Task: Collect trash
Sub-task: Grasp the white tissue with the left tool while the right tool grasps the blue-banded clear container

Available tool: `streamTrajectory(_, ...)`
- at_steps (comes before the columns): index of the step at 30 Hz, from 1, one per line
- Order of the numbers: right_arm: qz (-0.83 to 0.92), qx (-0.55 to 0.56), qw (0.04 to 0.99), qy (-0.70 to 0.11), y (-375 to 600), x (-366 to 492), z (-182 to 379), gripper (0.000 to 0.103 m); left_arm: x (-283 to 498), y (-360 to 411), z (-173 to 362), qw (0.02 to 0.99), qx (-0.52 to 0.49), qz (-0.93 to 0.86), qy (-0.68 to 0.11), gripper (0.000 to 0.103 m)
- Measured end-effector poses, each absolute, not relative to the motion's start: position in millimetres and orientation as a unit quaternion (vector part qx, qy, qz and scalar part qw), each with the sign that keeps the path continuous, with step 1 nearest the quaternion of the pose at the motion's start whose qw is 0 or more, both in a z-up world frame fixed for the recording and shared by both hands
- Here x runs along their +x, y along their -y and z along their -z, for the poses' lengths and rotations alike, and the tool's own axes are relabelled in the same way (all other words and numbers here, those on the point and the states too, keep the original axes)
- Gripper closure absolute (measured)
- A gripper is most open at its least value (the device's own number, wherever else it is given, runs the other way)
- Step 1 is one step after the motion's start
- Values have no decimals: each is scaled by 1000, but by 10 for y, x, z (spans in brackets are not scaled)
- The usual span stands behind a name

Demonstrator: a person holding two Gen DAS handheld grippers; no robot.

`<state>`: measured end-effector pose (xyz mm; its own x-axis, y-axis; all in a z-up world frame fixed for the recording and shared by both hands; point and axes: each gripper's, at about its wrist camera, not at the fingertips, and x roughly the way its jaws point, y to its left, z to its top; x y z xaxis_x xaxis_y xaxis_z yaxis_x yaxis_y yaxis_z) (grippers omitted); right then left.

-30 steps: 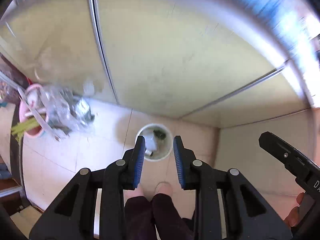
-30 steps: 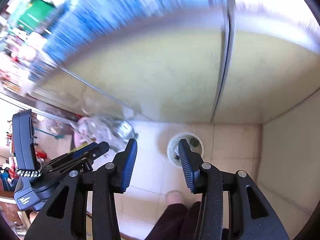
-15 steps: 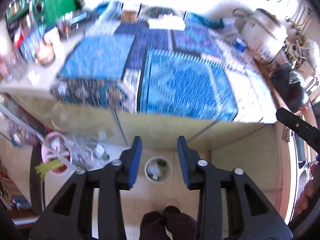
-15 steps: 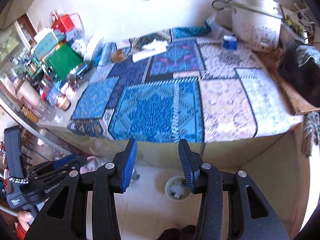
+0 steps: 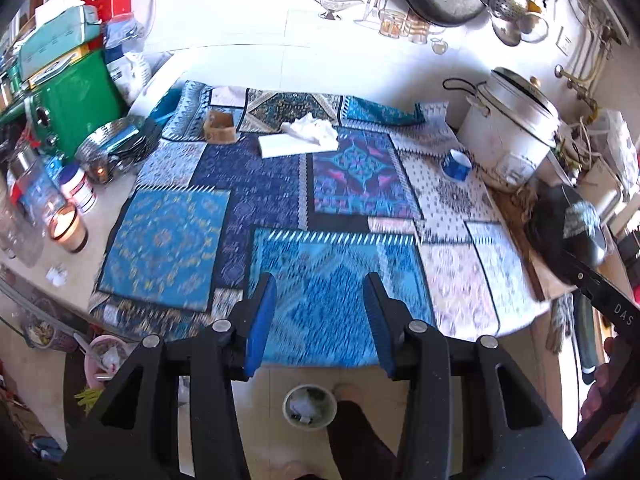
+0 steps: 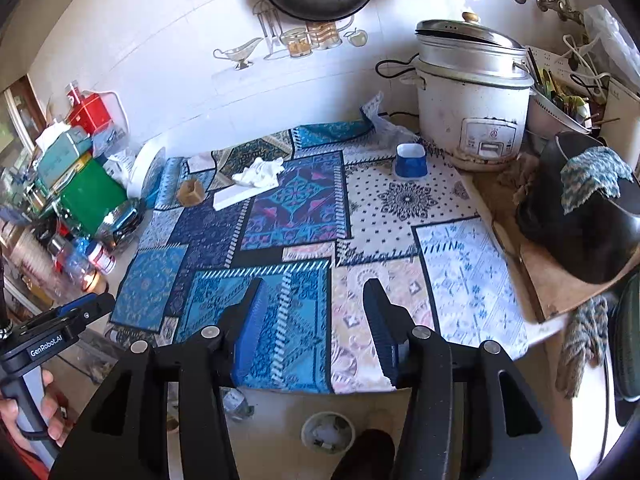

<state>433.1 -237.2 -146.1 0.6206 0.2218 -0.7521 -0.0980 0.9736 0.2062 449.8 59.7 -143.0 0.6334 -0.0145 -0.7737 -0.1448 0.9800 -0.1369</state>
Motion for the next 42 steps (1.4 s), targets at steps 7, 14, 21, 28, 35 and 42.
streamTrajectory(7, -70, 62, 893, -440, 2860, 5182, 1482, 56, 5476, -633, 1381, 893, -116, -68, -429, 58)
streamTrajectory(14, -44, 72, 877, -472, 3136, 5895, 1736, 56, 6299, -893, 1452, 884, -163, -80, -431, 58)
streamTrajectory(21, 6, 90, 867, -491, 3169, 6414, 2040, 49, 7139, -1288, 1759, 874, -160, -70, -454, 58)
streamTrajectory(28, 78, 122, 849, -508, 3126, 6919, 2433, 47, 7993, -1646, 2351, 835, -198, -13, -513, 58)
streamTrajectory(35, 115, 139, 832, -525, 3207, 7366, 2768, 47, 8443, -1674, 2786, 821, -206, -14, -532, 58)
streamTrajectory(42, 120, 124, 826, -537, 3237, 7494, 2911, 40, 8603, -1692, 2956, 815, -220, -41, -534, 77)
